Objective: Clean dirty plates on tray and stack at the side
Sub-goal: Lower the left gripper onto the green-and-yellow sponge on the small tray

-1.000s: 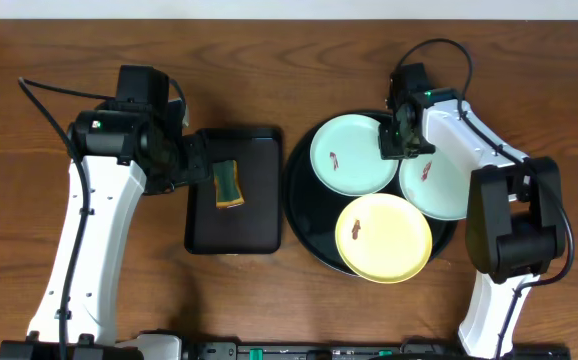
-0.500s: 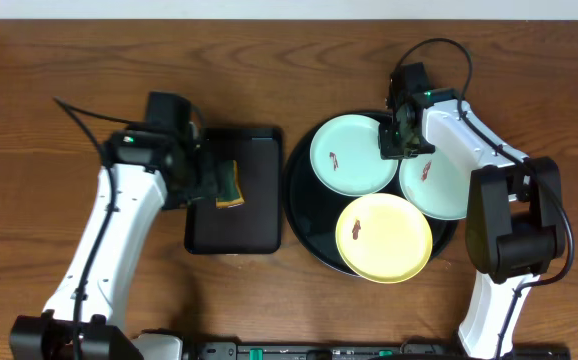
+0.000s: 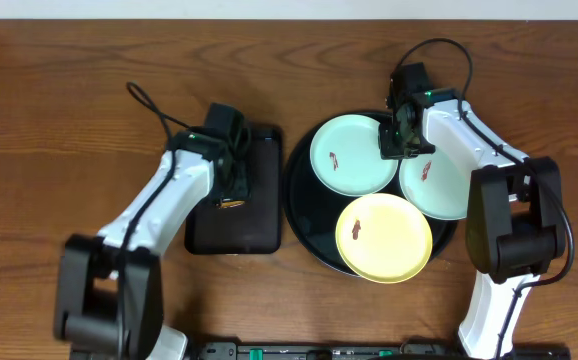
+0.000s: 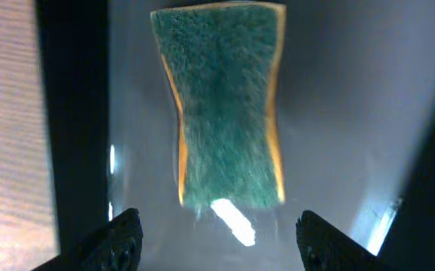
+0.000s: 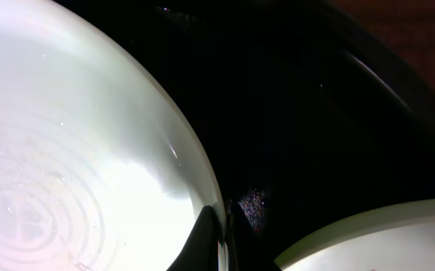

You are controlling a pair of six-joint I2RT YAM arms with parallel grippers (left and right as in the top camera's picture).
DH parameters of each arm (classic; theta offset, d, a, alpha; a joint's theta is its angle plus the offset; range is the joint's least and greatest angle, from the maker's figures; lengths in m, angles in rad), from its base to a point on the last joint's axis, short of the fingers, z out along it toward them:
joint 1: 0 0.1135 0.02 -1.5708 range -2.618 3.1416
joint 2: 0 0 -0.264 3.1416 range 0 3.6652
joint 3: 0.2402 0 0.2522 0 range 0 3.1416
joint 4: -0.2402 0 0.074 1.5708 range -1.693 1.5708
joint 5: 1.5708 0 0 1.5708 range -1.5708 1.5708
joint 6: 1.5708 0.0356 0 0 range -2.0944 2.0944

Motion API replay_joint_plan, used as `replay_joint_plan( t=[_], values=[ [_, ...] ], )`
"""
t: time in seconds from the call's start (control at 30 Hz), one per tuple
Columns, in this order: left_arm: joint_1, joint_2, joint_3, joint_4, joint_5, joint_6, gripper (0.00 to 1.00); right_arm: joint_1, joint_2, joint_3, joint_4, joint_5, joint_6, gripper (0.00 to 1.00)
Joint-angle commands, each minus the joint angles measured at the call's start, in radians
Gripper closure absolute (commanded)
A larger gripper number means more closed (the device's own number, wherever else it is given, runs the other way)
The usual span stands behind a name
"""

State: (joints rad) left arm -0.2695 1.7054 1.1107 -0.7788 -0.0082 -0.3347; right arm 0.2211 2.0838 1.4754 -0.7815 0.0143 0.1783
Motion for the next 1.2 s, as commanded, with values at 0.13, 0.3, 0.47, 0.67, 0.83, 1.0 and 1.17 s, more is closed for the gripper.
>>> replay_joint_plan(
  t=[0.13,0.3,0.47,0.67,0.83,1.0,1.17],
  values=[
    [-0.002,0.072,-0.010,0.012,-0.025,-0.012,0.33,0.003,0.009,-0.012,-0.004,0.006,0.000,0.99],
    [-0.002,0.098,-0.014,0.058,-0.019,-0.011,0.33,0.003,0.009,-0.012,-0.004,0.006,0.000,0.99],
    [-0.002,0.105,-0.032,0.127,-0.019,-0.022,0.33,0.003,0.009,-0.012,-0.005,0.006,0.000,0.98],
    [-0.002,0.105,-0.056,0.133,-0.018,-0.034,0.35,0.003,0.009,-0.012,-0.005,0.007,0.000,0.97],
    [-0.002,0.105,-0.079,0.138,-0.019,-0.034,0.35,0.003,0.009,-0.012,-0.006,0.006,0.000,0.95],
    [-0.002,0.105,-0.079,0.167,-0.018,-0.034,0.87,0.003,0.009,-0.012,-0.008,0.007,0.000,0.94],
    [-0.002,0.105,-0.079,0.159,0.000,-0.034,0.92,0.003,0.009,-0.012,-0.011,0.007,0.000,0.94]
  ],
)
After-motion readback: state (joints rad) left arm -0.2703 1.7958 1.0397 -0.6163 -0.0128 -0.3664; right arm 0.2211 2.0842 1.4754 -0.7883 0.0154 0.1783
